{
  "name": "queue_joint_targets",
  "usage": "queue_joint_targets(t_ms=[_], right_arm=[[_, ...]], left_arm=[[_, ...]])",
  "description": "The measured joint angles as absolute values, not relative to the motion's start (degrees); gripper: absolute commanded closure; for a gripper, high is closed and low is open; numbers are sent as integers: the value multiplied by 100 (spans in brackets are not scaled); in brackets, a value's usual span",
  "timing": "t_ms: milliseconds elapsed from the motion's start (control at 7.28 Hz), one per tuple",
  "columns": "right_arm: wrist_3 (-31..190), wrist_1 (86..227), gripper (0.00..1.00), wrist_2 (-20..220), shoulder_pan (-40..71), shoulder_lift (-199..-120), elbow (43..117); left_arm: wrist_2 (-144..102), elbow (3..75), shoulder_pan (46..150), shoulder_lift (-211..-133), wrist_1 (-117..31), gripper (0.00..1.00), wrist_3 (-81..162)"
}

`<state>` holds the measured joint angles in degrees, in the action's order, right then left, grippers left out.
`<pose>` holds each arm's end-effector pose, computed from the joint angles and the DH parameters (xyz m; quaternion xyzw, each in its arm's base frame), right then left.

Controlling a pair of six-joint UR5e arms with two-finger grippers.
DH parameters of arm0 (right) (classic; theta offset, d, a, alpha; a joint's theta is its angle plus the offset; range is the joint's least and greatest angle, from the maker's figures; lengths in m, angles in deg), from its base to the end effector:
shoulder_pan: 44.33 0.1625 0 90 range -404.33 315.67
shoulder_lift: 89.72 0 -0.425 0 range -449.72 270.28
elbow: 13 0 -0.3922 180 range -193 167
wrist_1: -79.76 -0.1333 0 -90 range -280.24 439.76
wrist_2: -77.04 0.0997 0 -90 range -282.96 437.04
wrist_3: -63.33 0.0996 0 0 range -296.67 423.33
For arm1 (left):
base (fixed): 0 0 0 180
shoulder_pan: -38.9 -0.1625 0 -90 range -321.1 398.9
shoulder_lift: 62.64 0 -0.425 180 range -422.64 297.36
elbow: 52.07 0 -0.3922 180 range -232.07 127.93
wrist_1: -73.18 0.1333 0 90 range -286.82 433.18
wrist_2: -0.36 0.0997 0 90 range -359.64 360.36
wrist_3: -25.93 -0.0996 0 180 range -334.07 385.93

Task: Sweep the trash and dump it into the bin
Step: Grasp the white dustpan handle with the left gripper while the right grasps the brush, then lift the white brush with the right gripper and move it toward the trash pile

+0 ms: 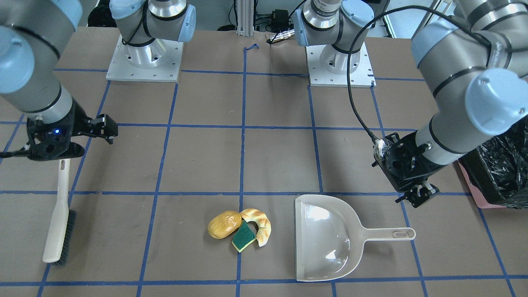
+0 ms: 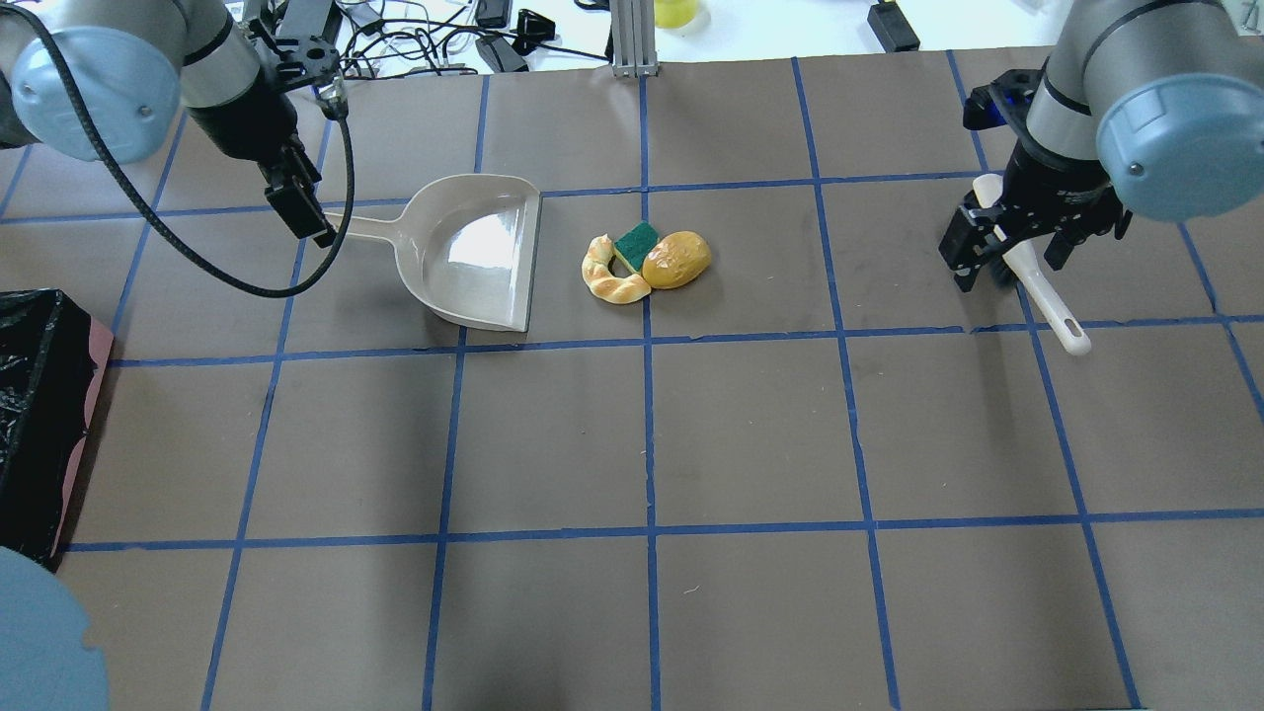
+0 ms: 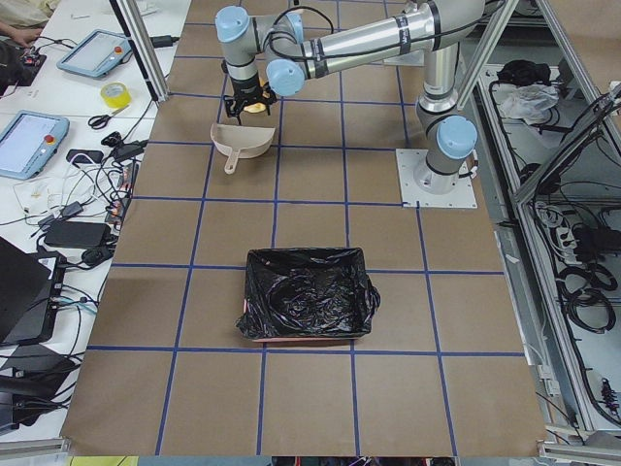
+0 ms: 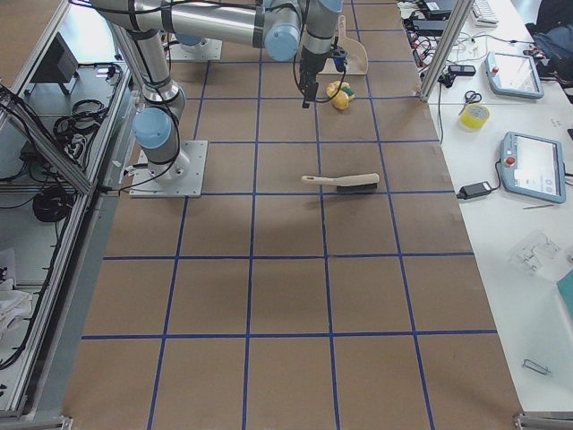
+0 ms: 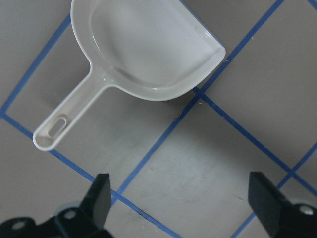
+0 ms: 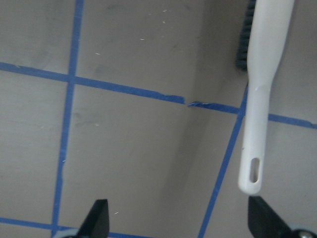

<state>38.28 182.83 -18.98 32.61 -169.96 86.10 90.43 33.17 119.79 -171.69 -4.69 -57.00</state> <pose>-0.0006 -0.5464 0.3460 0.1068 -0.9916 -0.0648 0.0331 -0.0342 -0.6280 0.3641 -0.6005 -0.7994 -0.0135 0.0131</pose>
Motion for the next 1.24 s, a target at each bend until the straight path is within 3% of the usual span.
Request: queue_joint_targets(t_ms=[412, 825, 1100, 1237], right_arm=[[3092, 19190, 4, -2016, 2685, -16226, 8688], [2910, 19314, 10, -2309, 2591, -15893, 8758], [2908, 19281, 20, -2391, 2528, -15876, 8876], [2920, 19220, 32, -2399, 2515, -15878, 8905]], left_arm=[[9380, 3242, 11889, -17777, 245, 0, -7457], [9410, 3214, 11806, -18269, 680, 1, -7586], [9404, 3148, 11788, -18443, 879, 4, -7596], [9407, 3138, 11785, -18527, 984, 11, -7608]])
